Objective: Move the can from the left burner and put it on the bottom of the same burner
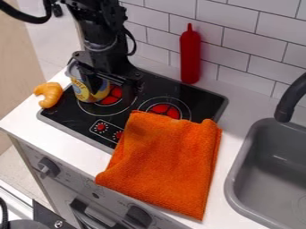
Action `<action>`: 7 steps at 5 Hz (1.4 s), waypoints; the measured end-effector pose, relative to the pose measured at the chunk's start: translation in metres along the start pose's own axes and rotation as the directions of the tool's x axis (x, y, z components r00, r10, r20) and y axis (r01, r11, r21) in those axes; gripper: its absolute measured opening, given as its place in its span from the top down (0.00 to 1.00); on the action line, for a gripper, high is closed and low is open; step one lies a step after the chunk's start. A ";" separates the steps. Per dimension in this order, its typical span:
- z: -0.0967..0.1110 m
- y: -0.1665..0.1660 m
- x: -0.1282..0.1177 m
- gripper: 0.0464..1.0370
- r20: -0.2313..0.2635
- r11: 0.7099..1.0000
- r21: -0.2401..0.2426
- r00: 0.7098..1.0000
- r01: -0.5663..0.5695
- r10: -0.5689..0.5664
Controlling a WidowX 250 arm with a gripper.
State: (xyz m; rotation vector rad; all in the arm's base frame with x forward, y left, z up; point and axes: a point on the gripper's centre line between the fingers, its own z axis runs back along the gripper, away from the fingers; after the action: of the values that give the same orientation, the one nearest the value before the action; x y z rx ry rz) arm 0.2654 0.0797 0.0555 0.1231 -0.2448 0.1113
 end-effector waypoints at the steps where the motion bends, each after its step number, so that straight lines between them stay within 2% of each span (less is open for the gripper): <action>1: -0.005 -0.001 -0.004 0.04 -0.020 1.000 -0.004 1.000 -0.001 0.001; 2: -0.008 0.004 0.009 0.04 0.031 1.000 -0.004 0.999 -0.023 0.023; 3: -0.006 0.006 0.015 0.04 0.064 0.999 -0.032 0.997 -0.028 0.030; 4: 0.002 0.017 0.035 0.04 0.144 0.998 -0.045 0.989 -0.039 0.045; 5: 0.009 0.039 0.052 0.04 0.241 0.996 -0.043 0.967 -0.080 0.088; 6: 0.004 0.066 0.068 0.04 0.262 0.988 -0.020 0.953 -0.151 0.151; 7: -0.008 0.088 0.080 0.04 0.279 0.978 0.025 0.940 -0.209 0.194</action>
State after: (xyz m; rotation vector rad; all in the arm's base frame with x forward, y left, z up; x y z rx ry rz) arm 0.3335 0.1755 0.0774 0.1680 -0.5337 0.3063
